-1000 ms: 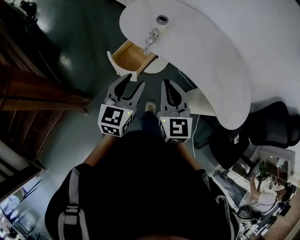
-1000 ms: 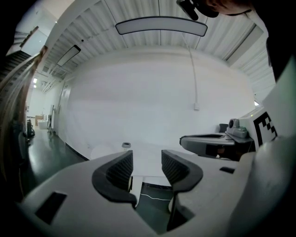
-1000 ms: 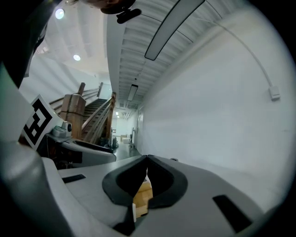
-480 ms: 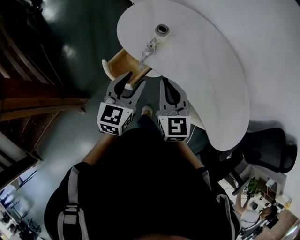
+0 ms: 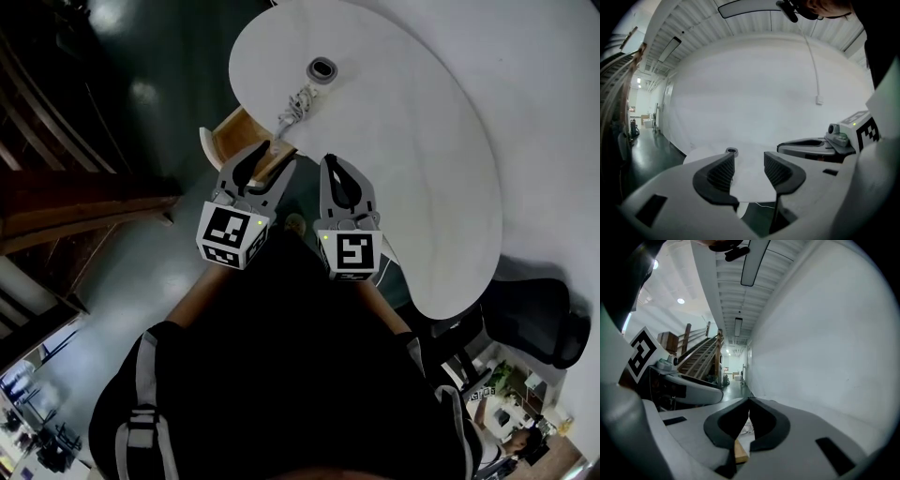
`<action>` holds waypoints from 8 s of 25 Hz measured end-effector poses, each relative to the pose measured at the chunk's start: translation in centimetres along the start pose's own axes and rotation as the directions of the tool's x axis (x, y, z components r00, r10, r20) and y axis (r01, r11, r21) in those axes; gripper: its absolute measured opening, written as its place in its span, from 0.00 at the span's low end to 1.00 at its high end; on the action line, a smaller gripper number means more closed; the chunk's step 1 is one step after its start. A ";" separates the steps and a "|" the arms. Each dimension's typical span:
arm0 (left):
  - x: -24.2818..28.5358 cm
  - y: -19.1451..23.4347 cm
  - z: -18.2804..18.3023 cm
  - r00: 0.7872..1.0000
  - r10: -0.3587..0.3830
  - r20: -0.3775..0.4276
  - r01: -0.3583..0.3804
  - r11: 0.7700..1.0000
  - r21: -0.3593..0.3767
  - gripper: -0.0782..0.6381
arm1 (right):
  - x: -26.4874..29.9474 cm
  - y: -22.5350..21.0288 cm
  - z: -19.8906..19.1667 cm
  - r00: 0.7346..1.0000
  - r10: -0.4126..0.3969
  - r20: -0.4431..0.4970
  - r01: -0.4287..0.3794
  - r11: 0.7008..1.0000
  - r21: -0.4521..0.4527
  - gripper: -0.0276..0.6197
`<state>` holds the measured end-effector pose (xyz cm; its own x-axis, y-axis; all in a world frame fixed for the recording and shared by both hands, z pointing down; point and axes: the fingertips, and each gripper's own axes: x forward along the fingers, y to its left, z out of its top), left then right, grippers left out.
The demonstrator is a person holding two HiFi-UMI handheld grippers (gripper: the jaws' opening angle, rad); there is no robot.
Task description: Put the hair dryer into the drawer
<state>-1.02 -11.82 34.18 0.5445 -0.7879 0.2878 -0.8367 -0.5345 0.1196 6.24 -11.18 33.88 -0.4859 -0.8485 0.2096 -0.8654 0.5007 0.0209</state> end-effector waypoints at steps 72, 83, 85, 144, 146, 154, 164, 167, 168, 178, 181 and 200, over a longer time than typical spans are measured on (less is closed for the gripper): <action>22.4 7.4 -17.2 0.743 -0.178 -0.645 0.234 0.972 0.001 0.65 | 9.5 -5.8 -10.1 0.941 -0.198 -0.275 0.240 0.962 0.128 0.08; 21.8 7.4 -17.6 0.752 -0.124 -0.648 0.241 0.966 0.095 0.56 | 8.5 -6.1 -8.6 0.956 -0.211 -0.204 0.236 0.966 0.104 0.08; 21.3 7.5 -17.5 0.759 -0.126 -0.639 0.240 0.966 0.095 0.55 | 8.2 -5.8 -8.6 0.959 -0.210 -0.190 0.230 0.969 0.094 0.08; 0.6 14.6 -21.5 0.822 -0.017 -0.570 0.087 0.992 0.095 0.52 | 7.4 5.9 -8.8 0.988 -0.041 -0.152 0.050 0.997 0.053 0.08; 0.5 15.0 -22.4 0.810 -0.021 -0.586 0.102 0.989 0.105 0.52 | 7.7 6.0 -9.3 0.987 -0.038 -0.158 0.046 0.998 0.051 0.08; 0.5 16.5 -25.6 0.751 -0.017 -0.660 0.171 0.970 0.170 0.52 | 8.5 7.0 -11.9 0.980 -0.017 -0.199 0.032 0.997 0.072 0.08; 1.6 18.6 -27.8 0.649 0.023 -0.760 0.292 0.916 0.277 0.52 | 9.7 7.6 -14.1 0.972 0.015 -0.233 0.016 0.992 0.128 0.08; 2.1 19.3 -28.0 0.623 0.043 -0.781 0.322 0.896 0.306 0.52 | 10.0 7.3 -14.5 0.971 0.011 -0.241 0.022 0.991 0.133 0.08; 2.1 19.5 -28.0 0.617 0.049 -0.785 0.334 0.887 0.318 0.52 | 10.0 7.2 -14.6 0.970 0.010 -0.243 0.024 0.991 0.135 0.08; 2.7 20.9 -28.8 0.553 0.100 -0.827 0.487 0.767 0.418 0.52 | 10.1 6.4 -15.7 0.965 0.004 -0.264 0.040 0.986 0.160 0.08; 3.0 20.8 -29.0 0.539 0.097 -0.837 0.515 0.748 0.418 0.52 | 10.2 6.2 -16.3 0.963 0.005 -0.270 0.042 0.985 0.169 0.08; 5.7 20.2 -29.2 0.462 0.210 -0.862 0.687 0.530 0.497 0.52 | 9.9 5.5 -18.3 0.953 -0.003 -0.304 0.066 0.978 0.196 0.08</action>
<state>-16.53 -18.19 66.00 0.0247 -0.2124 0.9769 -0.0401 -0.9766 -0.2113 -1.15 -13.70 53.93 -0.4227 -0.7578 0.4971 -0.9027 0.4006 -0.1570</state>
